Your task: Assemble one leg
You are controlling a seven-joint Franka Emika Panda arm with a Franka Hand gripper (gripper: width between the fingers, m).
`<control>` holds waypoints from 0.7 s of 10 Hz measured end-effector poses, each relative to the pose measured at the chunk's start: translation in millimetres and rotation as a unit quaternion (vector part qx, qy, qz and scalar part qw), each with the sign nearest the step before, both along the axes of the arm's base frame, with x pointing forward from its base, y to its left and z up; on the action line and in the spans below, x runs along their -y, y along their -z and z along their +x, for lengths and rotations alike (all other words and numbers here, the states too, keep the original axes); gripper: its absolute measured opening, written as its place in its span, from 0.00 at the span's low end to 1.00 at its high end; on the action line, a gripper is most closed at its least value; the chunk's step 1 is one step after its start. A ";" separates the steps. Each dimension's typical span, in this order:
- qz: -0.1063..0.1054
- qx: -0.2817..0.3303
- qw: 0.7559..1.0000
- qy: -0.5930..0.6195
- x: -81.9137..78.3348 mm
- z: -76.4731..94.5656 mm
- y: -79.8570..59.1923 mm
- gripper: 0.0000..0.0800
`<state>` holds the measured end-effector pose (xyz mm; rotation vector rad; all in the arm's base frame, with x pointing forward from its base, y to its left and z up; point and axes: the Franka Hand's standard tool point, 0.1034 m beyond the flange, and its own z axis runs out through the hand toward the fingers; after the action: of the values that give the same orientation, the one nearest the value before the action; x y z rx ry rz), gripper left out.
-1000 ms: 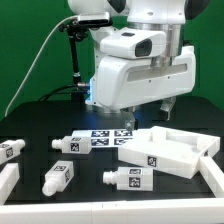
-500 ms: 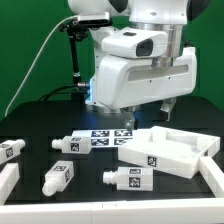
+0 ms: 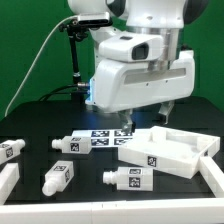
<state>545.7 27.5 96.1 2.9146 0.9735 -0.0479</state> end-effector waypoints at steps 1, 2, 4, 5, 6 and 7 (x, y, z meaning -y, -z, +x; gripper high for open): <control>0.002 -0.006 1.000 -0.028 6.4 -0.8 5.2 0.81; 0.008 -0.015 0.997 -0.076 17.5 8.8 15.1 0.81; 0.012 -0.006 0.990 -0.140 21.0 25.6 32.9 0.81; 0.013 -0.004 0.988 -0.151 21.3 25.0 37.0 0.81; 0.013 -0.004 0.988 -0.151 20.8 25.1 36.7 0.81; 0.013 -0.004 0.988 -0.151 20.8 25.1 36.8 0.81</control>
Offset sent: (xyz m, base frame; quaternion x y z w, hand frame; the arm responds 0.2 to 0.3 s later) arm 0.0222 0.0029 -0.0301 0.0055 0.0694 -0.1394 0.9878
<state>570.7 6.7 59.3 2.7549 1.4153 -0.0308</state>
